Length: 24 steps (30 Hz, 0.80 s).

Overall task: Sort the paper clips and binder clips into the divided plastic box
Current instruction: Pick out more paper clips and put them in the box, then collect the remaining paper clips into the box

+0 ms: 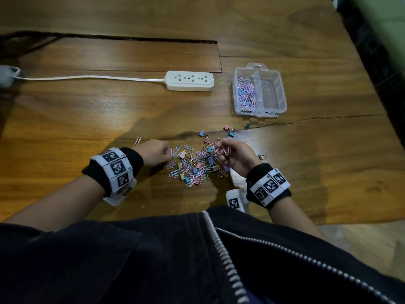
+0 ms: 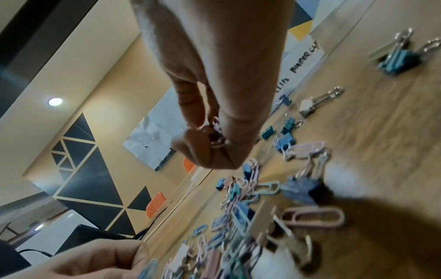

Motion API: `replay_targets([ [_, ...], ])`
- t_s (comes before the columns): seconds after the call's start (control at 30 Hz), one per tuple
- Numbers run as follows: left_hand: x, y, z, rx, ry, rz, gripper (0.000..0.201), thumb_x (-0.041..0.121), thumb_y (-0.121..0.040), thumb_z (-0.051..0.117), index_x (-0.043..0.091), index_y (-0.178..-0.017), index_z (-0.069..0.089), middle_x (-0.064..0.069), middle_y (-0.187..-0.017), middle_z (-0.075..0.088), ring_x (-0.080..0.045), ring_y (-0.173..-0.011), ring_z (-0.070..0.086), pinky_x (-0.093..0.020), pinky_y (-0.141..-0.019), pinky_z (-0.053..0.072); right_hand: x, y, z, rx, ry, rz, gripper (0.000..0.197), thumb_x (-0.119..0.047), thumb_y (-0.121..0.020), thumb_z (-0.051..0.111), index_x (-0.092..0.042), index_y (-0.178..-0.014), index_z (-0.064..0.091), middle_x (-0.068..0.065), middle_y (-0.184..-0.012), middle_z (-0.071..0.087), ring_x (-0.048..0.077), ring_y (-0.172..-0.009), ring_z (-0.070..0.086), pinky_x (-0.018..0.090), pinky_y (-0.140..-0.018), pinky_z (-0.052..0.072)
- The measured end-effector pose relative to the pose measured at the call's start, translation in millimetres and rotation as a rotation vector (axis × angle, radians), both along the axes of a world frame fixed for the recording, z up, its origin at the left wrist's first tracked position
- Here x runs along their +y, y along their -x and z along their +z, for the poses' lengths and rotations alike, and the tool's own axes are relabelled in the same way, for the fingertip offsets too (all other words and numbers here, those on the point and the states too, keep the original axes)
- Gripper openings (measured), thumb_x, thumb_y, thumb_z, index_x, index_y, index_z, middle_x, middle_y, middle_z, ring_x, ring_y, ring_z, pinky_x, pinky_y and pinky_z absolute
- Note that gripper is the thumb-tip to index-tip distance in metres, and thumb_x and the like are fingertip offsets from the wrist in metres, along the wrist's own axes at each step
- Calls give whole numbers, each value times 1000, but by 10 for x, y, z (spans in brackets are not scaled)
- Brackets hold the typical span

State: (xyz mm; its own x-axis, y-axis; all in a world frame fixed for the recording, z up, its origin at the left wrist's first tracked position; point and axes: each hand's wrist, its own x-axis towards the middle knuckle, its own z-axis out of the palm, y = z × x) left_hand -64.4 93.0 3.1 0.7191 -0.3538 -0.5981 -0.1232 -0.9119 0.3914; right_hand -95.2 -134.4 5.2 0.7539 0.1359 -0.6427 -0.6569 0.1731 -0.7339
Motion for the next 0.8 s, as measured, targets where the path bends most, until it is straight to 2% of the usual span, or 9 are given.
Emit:
replay_targets([
  [0.13, -64, -168, 263, 264, 220, 177, 19, 21, -93, 47, 16, -75, 50, 3, -62, 41, -9, -46, 32, -16, -38, 25, -203, -80, 49, -40, 73, 79, 23, -16, -95, 43, -12, -76, 55, -2, -65, 48, 2, -43, 46, 11, -44, 37],
  [0.23, -413, -435, 465, 352, 458, 377, 28, 14, -92, 43, 16, -64, 42, 6, -49, 34, -4, -33, 27, -12, -33, 23, -408, -241, 102, -49, 79, 2, 22, -8, -95, 40, -8, -80, 55, 1, -66, 48, 1, -40, 48, 11, -42, 39],
  [0.37, -1154, -907, 603, 522, 804, 704, 34, 14, -91, 38, 18, -58, 31, 9, -33, 29, -2, -26, 22, -9, -28, 15, -638, -588, 231, -46, 103, -151, 26, -1, -95, 32, -7, -84, 54, 2, -67, 44, 6, -49, 40, 10, -40, 35],
  [0.47, -1655, -1148, 643, 539, 935, 885, 31, 11, -90, 40, 15, -60, 34, 6, -42, 34, -4, -33, 28, -11, -29, 24, -752, -841, 324, -86, 150, -224, 28, -1, -96, 31, -7, -80, 52, 2, -66, 42, 7, -50, 38, 11, -38, 33],
  [0.6, -2072, -1308, 622, 496, 943, 932, 17, 3, -89, 40, 9, -73, 41, -5, -75, 44, -12, -58, 41, -20, -50, 44, -844, -1099, 438, -133, 148, -323, 23, -1, -94, 37, -4, -76, 51, 5, -67, 47, 12, -55, 45, 19, -51, 43],
  [0.67, -2184, -1383, 524, 485, 932, 903, 6, 0, -84, 43, 4, -87, 47, -17, -111, 51, -22, -92, 52, -33, -86, 49, -867, -1193, 459, -159, 107, -358, 20, -2, -93, 38, -3, -76, 48, 7, -67, 46, 15, -56, 46, 23, -56, 44],
  [0.7, -2217, -1437, 460, 492, 932, 889, 19, 3, -81, 46, 2, -100, 50, -20, -126, 46, -26, -109, 48, -39, -101, 40, -878, -1238, 445, -173, 85, -368, 21, -4, -94, 36, -3, -77, 46, 8, -68, 45, 17, -57, 46, 26, -58, 44],
  [0.73, -2228, -1461, 412, 492, 944, 881, 33, 8, -80, 49, 3, -112, 49, -19, -130, 45, -25, -113, 45, -41, -107, 34, -882, -1267, 429, -179, 67, -374, 21, -7, -96, 33, -2, -79, 45, 9, -68, 44, 18, -58, 45, 28, -58, 43],
  [0.8, -2220, -1465, 389, 484, 1000, 861, 29, 17, -83, 49, 7, -111, 50, -10, -106, 50, -17, -90, 43, -32, -96, 36, -896, -1318, 385, -172, 75, -383, 25, -19, -99, 29, -1, -89, 44, 9, -72, 46, 19, -59, 48, 29, -58, 44],
])
